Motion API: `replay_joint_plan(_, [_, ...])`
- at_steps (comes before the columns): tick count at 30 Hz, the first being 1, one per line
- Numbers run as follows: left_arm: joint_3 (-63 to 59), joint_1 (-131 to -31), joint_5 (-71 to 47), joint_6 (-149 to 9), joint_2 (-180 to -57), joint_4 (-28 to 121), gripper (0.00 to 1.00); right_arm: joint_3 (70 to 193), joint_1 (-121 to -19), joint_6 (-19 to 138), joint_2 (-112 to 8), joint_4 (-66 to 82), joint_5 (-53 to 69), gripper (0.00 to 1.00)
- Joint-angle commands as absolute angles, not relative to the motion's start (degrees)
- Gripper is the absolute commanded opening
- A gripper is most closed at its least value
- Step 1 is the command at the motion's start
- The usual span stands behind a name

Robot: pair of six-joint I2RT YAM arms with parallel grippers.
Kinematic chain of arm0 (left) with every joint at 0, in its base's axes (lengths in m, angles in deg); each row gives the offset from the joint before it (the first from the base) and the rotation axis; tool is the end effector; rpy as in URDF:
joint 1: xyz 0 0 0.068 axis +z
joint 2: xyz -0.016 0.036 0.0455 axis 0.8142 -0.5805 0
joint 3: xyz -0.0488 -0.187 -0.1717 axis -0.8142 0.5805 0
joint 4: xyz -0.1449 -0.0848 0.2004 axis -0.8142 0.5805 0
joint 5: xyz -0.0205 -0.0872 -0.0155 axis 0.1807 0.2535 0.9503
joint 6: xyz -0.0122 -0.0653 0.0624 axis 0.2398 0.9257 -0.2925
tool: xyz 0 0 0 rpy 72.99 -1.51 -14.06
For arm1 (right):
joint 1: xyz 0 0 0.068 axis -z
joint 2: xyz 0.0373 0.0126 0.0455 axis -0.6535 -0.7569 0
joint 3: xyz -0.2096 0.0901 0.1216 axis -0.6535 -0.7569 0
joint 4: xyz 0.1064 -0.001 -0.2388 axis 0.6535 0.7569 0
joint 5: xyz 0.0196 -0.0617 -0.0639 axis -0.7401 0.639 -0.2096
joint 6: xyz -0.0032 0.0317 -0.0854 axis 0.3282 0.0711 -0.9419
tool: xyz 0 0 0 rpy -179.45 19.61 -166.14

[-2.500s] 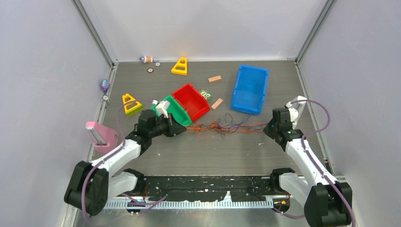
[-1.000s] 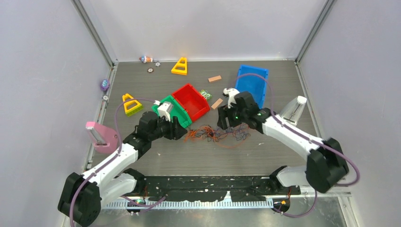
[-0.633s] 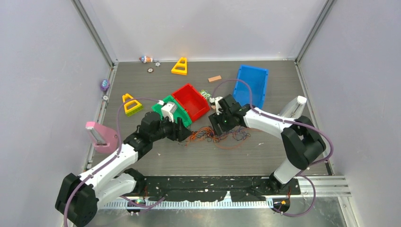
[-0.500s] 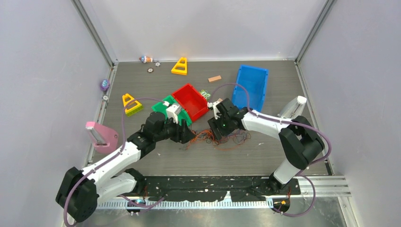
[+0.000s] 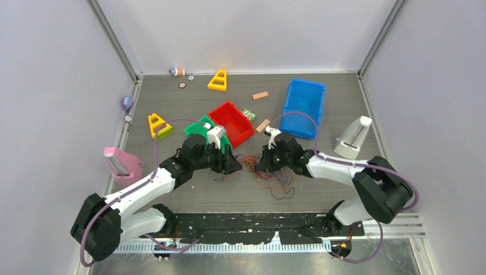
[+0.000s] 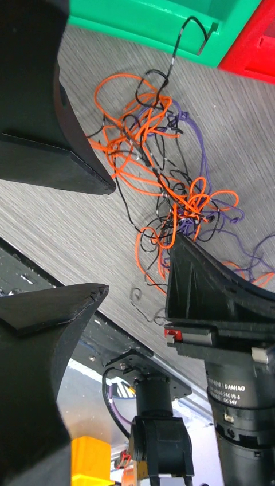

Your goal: Untangle the cables

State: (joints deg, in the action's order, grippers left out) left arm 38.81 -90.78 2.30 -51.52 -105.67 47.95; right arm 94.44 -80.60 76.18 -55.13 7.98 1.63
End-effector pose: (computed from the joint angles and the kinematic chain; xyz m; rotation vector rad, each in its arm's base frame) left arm 0.2019 -0.1867 0.1836 0.3655 2.2310 -1.0756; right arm 0.2294 0.2167 0.1169 -0.4808 2.4620 0.7828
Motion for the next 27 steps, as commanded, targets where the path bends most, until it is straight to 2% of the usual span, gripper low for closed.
replay_joint_plan(1, [37.0, -90.9, 5.0, -48.8, -105.7, 44.1, 0.59, 87.9, -80.8, 89.5, -48.2, -12.8, 1.6, 0.05])
replay_joint_plan(5, [37.2, -91.0, 6.0, -46.6, -108.3, 40.8, 0.62, 86.4, -80.8, 89.7, -44.6, -13.5, 4.4, 0.05])
replay_joint_plan(13, [36.4, -91.0, 5.8, -42.8, -120.9, 28.8, 0.73, 84.7, -80.8, 90.6, -42.8, -12.7, 5.2, 0.05])
replay_joint_plan(19, [31.4, -90.9, 4.8, -44.5, -130.2, 25.6, 0.73, 84.3, -81.2, 92.3, -44.1, -13.5, 3.9, 0.05])
replay_joint_plan(24, [31.8, -90.8, 4.9, -42.6, -133.5, 16.4, 0.59, 83.6, -81.5, 92.9, -43.7, -13.4, 3.5, 0.05])
replay_joint_plan(27, [30.8, -90.7, 5.0, -43.7, -133.9, 15.7, 0.21, 83.0, -81.5, 93.3, -42.9, -12.8, 2.8, 0.06])
